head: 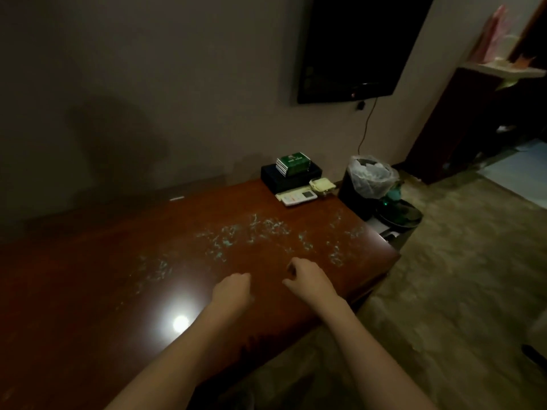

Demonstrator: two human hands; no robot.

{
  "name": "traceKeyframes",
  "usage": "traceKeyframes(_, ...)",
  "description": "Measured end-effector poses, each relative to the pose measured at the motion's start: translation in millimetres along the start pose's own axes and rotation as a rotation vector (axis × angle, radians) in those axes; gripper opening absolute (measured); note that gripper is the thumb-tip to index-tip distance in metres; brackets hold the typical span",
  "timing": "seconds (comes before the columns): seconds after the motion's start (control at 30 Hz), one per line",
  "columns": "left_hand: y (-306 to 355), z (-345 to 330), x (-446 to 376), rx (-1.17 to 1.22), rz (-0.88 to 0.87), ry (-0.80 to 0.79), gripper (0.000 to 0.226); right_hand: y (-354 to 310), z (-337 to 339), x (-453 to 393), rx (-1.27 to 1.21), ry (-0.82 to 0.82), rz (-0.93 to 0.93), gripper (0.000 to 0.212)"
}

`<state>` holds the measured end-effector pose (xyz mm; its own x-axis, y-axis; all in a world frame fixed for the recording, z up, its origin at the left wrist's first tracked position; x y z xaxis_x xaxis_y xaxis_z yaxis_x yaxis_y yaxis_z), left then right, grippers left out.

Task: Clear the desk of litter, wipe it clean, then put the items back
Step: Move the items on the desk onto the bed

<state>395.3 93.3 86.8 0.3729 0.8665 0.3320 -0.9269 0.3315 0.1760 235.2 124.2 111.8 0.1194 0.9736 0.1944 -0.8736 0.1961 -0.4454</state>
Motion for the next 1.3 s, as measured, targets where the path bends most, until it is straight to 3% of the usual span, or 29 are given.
traceKeyframes(0.4, 35, 83, -183, 0.079, -0.047, 0.113, 0.029, 55, 58, -145, -0.002, -0.009, -0.131, 0.028)
traceKeyframes(0.63, 61, 59, -250, 0.12, -0.029, 0.011, 0.023, 90, 100, -220, -0.051, 0.034, -0.132, 0.032)
traceKeyframes(0.87, 64, 77, -334, 0.168, 0.166, 0.061, 0.022, 128, 121, -341, -0.098, -0.031, -0.012, 0.03)
traceKeyframes(1.1, 76, 123, -433, 0.293, 0.36, 0.168, 0.045, 170, 135, -444, -0.112, -0.15, 0.075, 0.031)
traceKeyframes(1.3, 89, 156, -517, 0.191, 0.349, 0.18, 0.073, 197, 144, -494, -0.146, -0.143, 0.108, 0.025)
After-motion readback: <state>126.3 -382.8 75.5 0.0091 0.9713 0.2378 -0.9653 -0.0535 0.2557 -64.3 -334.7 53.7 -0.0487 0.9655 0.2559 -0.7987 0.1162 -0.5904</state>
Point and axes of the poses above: each hand's wrist, its own x-axis away from the middle knuckle, its own z-axis out of the back of the hand, y = z × x, the point moved 2 cm from there along -x, towards the middle knuckle, and after that the axes turned 4 degrees about -x, right-handed, at the moved point
